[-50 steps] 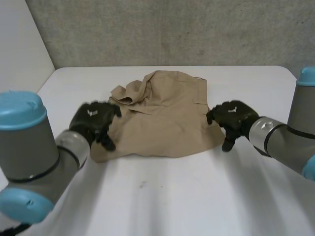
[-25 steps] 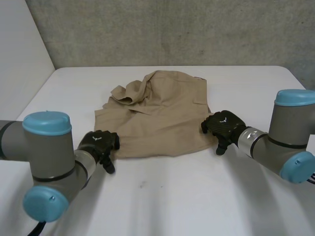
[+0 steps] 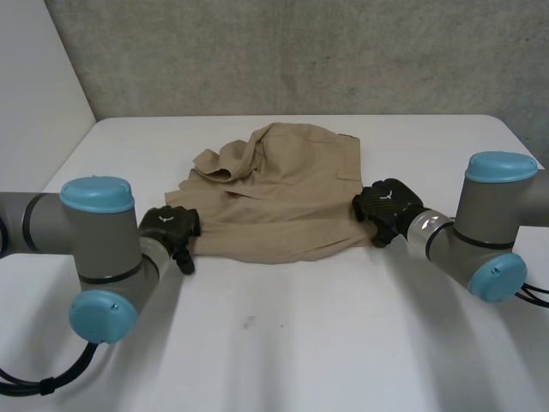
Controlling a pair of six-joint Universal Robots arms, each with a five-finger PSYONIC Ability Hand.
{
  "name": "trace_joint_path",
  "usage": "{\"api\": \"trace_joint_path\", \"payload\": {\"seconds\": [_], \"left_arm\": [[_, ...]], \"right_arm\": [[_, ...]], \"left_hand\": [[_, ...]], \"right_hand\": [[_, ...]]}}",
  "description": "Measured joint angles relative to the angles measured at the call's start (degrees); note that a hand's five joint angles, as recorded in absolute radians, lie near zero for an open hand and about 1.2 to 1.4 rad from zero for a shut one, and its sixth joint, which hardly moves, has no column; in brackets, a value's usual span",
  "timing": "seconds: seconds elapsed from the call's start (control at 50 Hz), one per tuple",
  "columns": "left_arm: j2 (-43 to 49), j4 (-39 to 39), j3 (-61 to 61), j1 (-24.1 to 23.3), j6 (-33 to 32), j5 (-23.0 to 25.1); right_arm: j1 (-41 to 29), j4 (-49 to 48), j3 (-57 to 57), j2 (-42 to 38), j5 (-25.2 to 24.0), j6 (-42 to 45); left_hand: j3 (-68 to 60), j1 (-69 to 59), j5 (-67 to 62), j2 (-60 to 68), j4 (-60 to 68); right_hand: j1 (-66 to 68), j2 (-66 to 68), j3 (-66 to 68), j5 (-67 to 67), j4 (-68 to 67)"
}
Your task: Fold the shorts.
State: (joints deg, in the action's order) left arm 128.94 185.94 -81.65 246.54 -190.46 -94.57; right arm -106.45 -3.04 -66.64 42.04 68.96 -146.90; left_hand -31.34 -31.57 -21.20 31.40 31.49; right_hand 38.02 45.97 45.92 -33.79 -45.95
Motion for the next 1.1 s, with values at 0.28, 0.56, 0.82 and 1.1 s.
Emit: {"api": "trace_joint_path", "payload": {"seconds": [0.28,0.56,0.82,1.1], "left_arm": [[2.2,2.2,3.3,0.0,-3.1,0.1],[3.9,6.1,4.1,0.2,-6.5,0.2],[-12.3,-1.6,-5.5,-0.1,-6.6,0.6],[-37.6,-28.7,-21.0,-2.3,-6.3,5.8]], "right_arm": [[-0.1,-1.3,0.9,0.0,1.1,-0.9],[-0.1,-1.0,-3.7,5.1,2.4,-4.2],[-1.0,7.0,-10.2,15.7,6.1,-2.1],[1.8,34.4,-29.6,36.9,5.8,19.5]], "left_hand": [[-1.0,-0.8,-1.2,1.0,0.9],[-35.0,-33.2,-33.9,35.3,35.0],[-36.6,-33.2,-34.2,37.0,36.7],[-36.7,-33.2,-34.2,37.1,36.9]], "right_hand": [[15.3,21.5,21.6,-21.7,-22.1],[15.3,21.5,21.6,-21.7,-22.1],[15.3,21.5,21.6,-21.7,-22.3],[15.3,21.5,21.6,-21.7,-22.3]]}}
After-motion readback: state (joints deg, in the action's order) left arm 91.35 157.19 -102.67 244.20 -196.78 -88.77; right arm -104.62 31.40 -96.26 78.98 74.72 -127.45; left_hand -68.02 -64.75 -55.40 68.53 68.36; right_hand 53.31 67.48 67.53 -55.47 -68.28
